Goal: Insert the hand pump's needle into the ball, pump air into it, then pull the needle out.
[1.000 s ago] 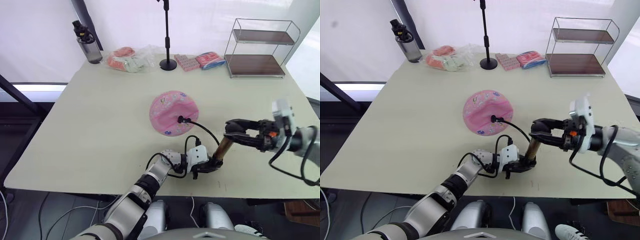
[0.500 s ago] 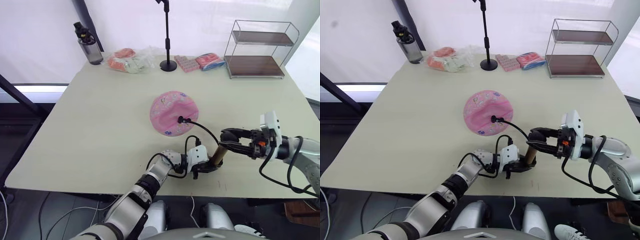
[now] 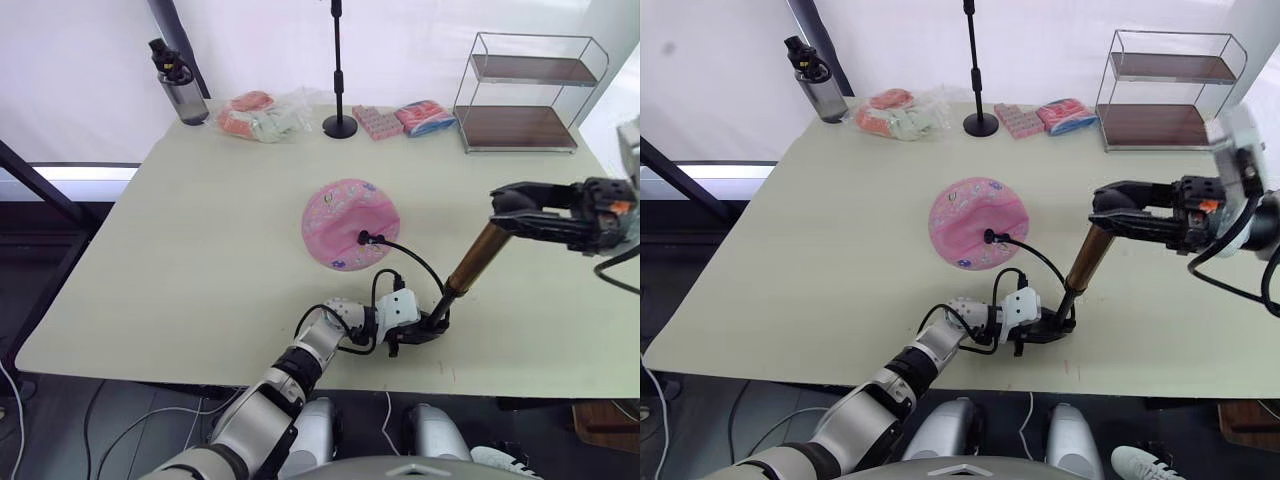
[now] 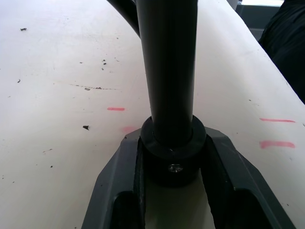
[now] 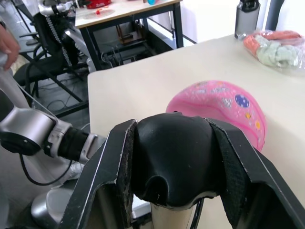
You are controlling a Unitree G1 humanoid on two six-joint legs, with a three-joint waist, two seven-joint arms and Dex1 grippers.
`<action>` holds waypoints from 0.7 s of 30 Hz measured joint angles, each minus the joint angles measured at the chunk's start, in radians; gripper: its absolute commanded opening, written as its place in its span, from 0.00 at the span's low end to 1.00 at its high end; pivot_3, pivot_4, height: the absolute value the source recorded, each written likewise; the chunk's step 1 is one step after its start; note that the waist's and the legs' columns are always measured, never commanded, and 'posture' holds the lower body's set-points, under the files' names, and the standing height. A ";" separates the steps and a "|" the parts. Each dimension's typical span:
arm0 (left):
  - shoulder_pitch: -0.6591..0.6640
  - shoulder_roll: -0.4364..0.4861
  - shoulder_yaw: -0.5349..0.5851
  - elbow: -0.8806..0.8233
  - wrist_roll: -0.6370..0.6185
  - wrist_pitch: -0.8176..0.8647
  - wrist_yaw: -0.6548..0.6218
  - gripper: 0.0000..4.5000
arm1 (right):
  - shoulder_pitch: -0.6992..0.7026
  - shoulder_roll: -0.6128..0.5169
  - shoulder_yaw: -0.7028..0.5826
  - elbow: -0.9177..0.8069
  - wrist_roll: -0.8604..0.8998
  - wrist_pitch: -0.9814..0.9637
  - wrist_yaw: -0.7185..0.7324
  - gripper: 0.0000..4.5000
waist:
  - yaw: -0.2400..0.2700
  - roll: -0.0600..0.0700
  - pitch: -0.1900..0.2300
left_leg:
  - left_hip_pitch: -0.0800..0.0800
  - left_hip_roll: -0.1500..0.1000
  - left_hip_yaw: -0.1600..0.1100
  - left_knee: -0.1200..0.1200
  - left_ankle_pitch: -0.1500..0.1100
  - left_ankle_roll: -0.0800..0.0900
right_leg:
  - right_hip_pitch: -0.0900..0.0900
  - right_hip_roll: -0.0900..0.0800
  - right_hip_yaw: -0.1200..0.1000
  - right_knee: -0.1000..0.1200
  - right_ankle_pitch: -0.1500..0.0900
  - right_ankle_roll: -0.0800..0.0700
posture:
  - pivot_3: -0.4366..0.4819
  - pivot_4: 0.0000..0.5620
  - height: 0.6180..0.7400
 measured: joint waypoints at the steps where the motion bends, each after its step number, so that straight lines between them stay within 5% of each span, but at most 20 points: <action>1: -0.001 0.000 0.000 0.002 -0.001 -0.001 0.000 0.25 | -0.006 -0.012 -0.002 0.007 0.005 0.015 0.000 0.38 | 0.000 -0.001 0.000 | 0.000 0.000 0.000 0.000 0.000 0.000 | 0.000 0.000 0.000 0.000 0.000 0.000 | 0.48 0.27 0.96; 12: -0.002 -0.002 0.000 0.002 -0.001 -0.003 0.000 0.25 | -0.029 -0.015 0.000 0.029 0.003 0.056 0.016 0.38 | 0.000 0.000 0.001 | -0.001 0.000 0.000 0.000 0.000 0.000 | -0.001 0.000 0.000 0.000 0.000 0.000 | 0.48 0.27 0.96; 21: -0.004 0.007 -0.013 0.007 0.023 -0.042 0.023 0.25 | 0.116 0.047 0.022 -0.057 -0.068 -0.021 0.023 0.38 | -0.001 -0.002 0.000 | 0.001 0.000 -0.001 0.000 0.000 0.000 | 0.001 0.000 0.000 0.000 0.000 0.000 | 0.48 0.27 0.96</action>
